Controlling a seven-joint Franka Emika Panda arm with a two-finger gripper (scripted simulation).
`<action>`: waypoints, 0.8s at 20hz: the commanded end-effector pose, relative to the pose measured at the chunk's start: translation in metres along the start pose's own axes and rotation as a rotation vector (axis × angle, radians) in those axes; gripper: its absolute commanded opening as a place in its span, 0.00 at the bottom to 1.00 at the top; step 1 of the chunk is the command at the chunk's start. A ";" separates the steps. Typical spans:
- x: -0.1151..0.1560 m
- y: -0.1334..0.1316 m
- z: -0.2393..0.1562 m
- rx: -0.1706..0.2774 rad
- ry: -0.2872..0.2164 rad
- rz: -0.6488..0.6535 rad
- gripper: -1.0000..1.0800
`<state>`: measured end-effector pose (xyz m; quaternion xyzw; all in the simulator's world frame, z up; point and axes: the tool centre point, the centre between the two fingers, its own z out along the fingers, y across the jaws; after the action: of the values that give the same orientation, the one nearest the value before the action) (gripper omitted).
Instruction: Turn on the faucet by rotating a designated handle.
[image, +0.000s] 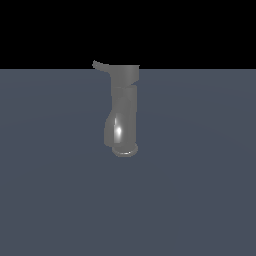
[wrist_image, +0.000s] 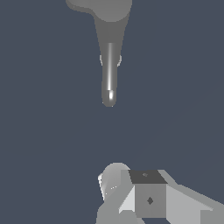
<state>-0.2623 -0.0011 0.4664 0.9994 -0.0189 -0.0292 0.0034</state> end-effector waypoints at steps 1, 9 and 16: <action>0.000 0.000 0.000 0.000 0.000 0.000 0.00; 0.007 -0.006 -0.009 0.012 0.039 0.004 0.00; 0.010 -0.006 -0.009 0.017 0.038 0.016 0.00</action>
<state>-0.2526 0.0046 0.4750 0.9996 -0.0244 -0.0098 -0.0034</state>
